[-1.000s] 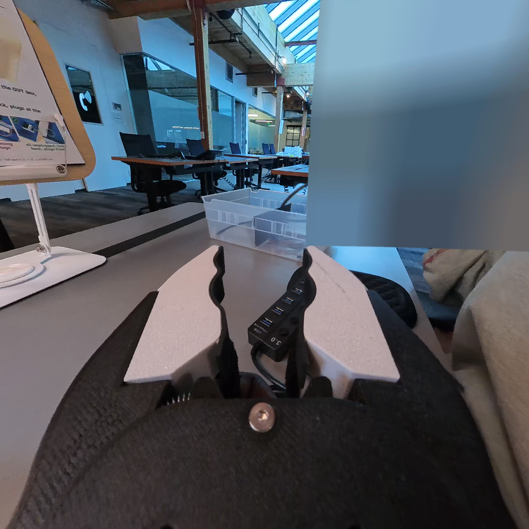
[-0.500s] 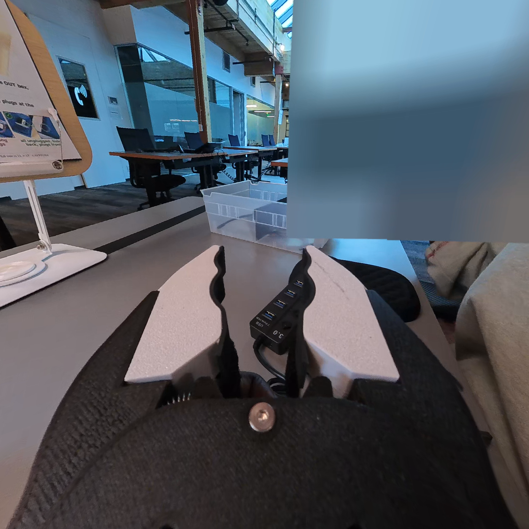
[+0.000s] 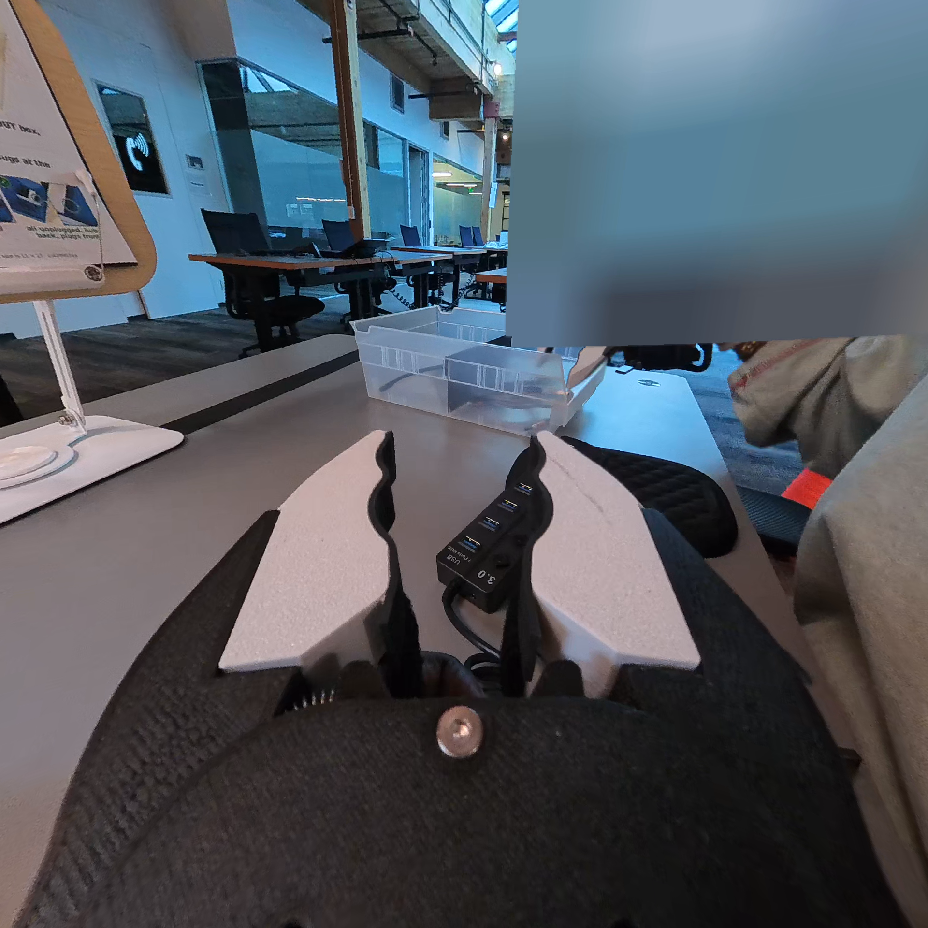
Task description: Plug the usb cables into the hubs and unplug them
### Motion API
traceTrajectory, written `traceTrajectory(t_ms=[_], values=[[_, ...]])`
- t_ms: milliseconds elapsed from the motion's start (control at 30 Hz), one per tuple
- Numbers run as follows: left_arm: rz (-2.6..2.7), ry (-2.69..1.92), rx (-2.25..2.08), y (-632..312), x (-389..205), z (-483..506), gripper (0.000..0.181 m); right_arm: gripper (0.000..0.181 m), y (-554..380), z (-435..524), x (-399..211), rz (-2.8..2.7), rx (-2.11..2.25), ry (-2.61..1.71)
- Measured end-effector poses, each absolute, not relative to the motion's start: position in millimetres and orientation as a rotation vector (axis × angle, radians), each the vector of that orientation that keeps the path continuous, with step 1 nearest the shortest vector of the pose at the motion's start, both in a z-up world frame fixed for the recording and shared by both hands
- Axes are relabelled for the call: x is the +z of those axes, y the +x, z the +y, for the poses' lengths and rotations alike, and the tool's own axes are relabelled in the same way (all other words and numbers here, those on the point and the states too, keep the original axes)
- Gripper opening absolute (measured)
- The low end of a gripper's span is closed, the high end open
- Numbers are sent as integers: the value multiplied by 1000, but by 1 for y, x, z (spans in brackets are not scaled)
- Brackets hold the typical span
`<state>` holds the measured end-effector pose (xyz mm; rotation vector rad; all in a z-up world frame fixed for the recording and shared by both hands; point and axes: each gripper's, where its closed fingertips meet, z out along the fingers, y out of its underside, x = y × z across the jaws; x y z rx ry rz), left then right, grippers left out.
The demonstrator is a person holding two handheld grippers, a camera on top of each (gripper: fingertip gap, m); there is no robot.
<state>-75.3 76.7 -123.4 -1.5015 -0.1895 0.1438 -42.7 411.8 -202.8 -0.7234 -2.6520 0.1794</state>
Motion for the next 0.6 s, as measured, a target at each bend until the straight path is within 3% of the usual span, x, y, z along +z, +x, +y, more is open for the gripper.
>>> traceTrajectory(t_ms=[100,233,333,500,600], values=[[-176,-1507,148,-73,-123,78,51,45,-49,443,-207,-2677,-130,-714],[-172,-1512,155,-72,-123,78,50,42,-62,448,-217,-2656,-127,-723],[-181,-1503,166,-74,-123,76,50,38,-71,449,-207,-2538,1,-828],[-225,-1482,256,-85,-120,70,49,9,-76,418,-165,-2347,370,-842],[-251,-1475,330,-92,-120,66,49,5,-67,388,-157,-2396,602,-830]])
